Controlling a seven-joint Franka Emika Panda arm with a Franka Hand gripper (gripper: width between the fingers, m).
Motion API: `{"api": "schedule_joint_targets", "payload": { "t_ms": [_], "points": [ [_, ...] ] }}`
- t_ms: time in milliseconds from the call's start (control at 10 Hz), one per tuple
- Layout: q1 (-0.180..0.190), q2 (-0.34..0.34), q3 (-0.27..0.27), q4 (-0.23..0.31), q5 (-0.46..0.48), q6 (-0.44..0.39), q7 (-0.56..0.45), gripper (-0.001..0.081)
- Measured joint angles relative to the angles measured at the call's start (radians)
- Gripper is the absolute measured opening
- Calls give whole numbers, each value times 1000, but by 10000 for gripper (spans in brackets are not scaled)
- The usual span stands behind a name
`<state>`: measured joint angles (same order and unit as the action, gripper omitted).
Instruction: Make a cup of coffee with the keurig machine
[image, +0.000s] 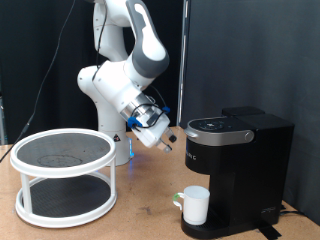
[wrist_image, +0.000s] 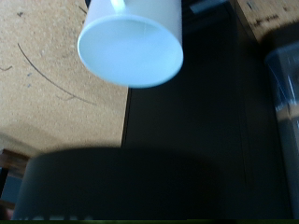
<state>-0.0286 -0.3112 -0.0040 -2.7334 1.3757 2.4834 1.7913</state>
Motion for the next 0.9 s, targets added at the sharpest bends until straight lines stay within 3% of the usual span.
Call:
{"api": "schedule_joint_targets", "payload": {
  "t_ms": [400,900],
  "points": [
    [-36,-150,-12,4,-138,-105,213,806],
    [-61,-319,-24,26,-246,-230,377,806]
  ]
}}
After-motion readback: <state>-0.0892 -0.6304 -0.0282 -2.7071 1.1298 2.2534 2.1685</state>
